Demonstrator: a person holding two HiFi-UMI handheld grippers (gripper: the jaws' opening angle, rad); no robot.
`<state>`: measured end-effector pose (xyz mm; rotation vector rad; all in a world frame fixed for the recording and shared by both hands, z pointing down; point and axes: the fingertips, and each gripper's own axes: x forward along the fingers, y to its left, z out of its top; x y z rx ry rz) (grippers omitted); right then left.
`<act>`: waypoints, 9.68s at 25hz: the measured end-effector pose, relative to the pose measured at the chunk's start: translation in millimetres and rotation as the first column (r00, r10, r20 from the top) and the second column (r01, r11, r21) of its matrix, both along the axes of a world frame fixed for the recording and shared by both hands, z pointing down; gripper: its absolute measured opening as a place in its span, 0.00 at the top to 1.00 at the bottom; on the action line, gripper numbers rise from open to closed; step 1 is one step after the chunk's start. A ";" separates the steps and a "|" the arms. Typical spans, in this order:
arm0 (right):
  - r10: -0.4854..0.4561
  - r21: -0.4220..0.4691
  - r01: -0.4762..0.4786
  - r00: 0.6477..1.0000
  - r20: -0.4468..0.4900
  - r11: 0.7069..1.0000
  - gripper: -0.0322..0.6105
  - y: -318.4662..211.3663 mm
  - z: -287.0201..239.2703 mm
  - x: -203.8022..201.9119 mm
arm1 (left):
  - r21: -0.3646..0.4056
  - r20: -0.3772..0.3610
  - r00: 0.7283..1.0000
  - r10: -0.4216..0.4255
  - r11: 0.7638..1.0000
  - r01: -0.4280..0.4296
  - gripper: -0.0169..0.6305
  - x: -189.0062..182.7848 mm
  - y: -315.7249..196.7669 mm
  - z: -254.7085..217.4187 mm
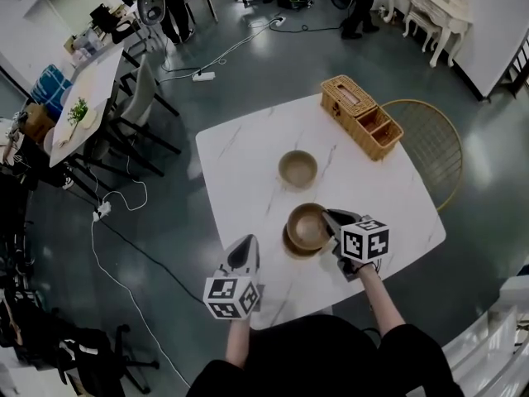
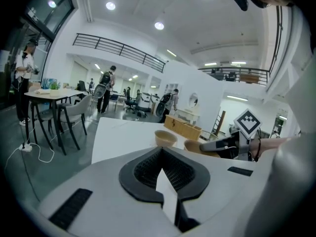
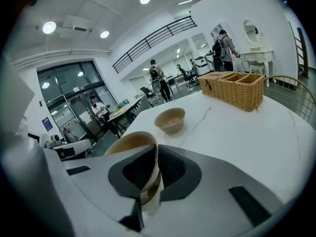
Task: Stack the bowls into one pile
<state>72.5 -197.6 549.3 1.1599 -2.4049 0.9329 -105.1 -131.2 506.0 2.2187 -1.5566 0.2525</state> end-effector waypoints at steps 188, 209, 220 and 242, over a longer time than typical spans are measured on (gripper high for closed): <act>0.000 0.365 -0.094 0.969 0.248 0.926 0.91 30.0 -134.4 8.4 | 0.222 -0.016 0.995 0.103 0.970 -0.097 0.95 5.7 -1.9 -83.6; 0.058 0.522 -0.131 0.986 0.154 0.843 0.93 50.0 -157.5 46.9 | 0.316 0.032 0.998 0.058 0.947 -0.065 0.95 -17.7 16.2 -106.5; 0.055 0.516 -0.128 0.986 0.154 0.847 0.93 48.3 -156.5 42.3 | 0.321 0.044 0.998 0.034 0.946 -0.046 0.95 -28.4 18.6 -111.0; 0.120 0.519 -0.173 0.984 0.134 0.837 0.93 43.0 -150.5 54.7 | 0.321 0.070 0.998 0.000 0.947 -0.023 0.95 -38.2 16.5 -110.4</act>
